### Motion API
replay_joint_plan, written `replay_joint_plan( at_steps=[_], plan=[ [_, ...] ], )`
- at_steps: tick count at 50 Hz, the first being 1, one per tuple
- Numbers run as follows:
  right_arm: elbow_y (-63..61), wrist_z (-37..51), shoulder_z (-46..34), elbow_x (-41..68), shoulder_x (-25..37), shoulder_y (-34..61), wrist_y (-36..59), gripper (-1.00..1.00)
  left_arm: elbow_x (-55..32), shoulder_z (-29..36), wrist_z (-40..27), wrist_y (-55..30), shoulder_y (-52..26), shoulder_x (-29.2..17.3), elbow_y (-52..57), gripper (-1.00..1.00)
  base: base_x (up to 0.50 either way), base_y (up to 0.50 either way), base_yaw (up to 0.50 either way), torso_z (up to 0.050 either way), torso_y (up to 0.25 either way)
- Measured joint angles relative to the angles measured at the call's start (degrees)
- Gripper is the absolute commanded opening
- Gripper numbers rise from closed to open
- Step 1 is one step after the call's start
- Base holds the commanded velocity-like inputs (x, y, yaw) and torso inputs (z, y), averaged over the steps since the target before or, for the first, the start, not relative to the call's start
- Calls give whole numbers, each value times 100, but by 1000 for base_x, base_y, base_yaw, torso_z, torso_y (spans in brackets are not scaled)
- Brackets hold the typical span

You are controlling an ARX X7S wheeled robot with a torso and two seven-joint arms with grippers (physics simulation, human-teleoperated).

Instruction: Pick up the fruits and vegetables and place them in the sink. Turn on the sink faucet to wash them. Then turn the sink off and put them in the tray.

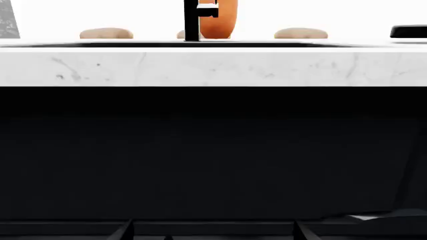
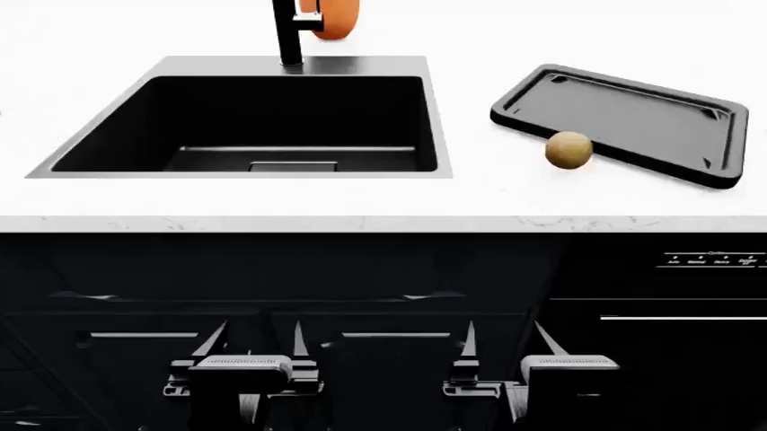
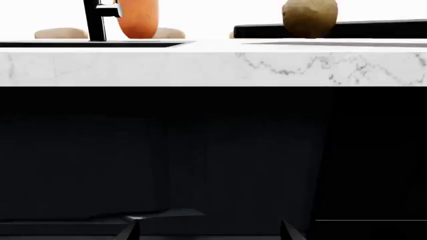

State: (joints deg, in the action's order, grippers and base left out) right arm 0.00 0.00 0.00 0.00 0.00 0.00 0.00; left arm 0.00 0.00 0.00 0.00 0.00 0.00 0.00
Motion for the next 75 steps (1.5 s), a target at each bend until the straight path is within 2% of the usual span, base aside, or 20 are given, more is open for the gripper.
replay_joint_plan(
  at_steps=[8, 15, 20, 27, 34, 47, 53, 65, 75],
  plan=[
    [4, 89, -93, 113, 82, 6, 2, 100, -124, 88, -74, -77, -30, -85, -12, 100, 0, 0, 0, 0, 0],
    [-77, 198, -202, 216, 174, 1, 133, 100, -239, 176, -161, -152, -21, -185, 42, 100, 0, 0, 0, 50, 0],
    [-466, 296, -278, 248, 259, -84, 475, 100, -416, 178, -209, -548, 87, -288, 500, 100, 0, 0, 0, 50, 0],
    [-1537, 420, -314, 312, 430, -229, 1393, 100, -709, 148, -310, -1535, 271, -488, 1675, 100, 0, 0, 0, 50, 0],
    [-2833, 496, -232, 496, 632, -84, 2850, 100, -1024, 54, -455, -2908, 172, -737, 3000, 100, 0, 0, 0, 50, 0],
    [-4669, 652, -46, 793, 891, 958, 5972, 100, -1924, -501, -602, -5985, -847, -1089, 4769, 100, 0, 0, 0, 50, 0],
    [-5200, 647, 134, 939, 894, 1387, 7034, 100, -2255, -734, -680, -7097, -1315, -1134, 5249, 100, 260, 0, 0, 34, 2],
    [-5730, 747, 320, 1223, 958, 1717, 7947, 100, -2663, -985, -859, -8109, -1752, -1165, 5703, 100, 500, 0, 0, 0, 0],
    [-5893, 1846, 715, 2788, 1347, 1822, 8148, 100, -2975, -1179, -965, -8400, -1849, -1192, 5850, 100, 500, -11, 0, 0, 0]
  ],
)
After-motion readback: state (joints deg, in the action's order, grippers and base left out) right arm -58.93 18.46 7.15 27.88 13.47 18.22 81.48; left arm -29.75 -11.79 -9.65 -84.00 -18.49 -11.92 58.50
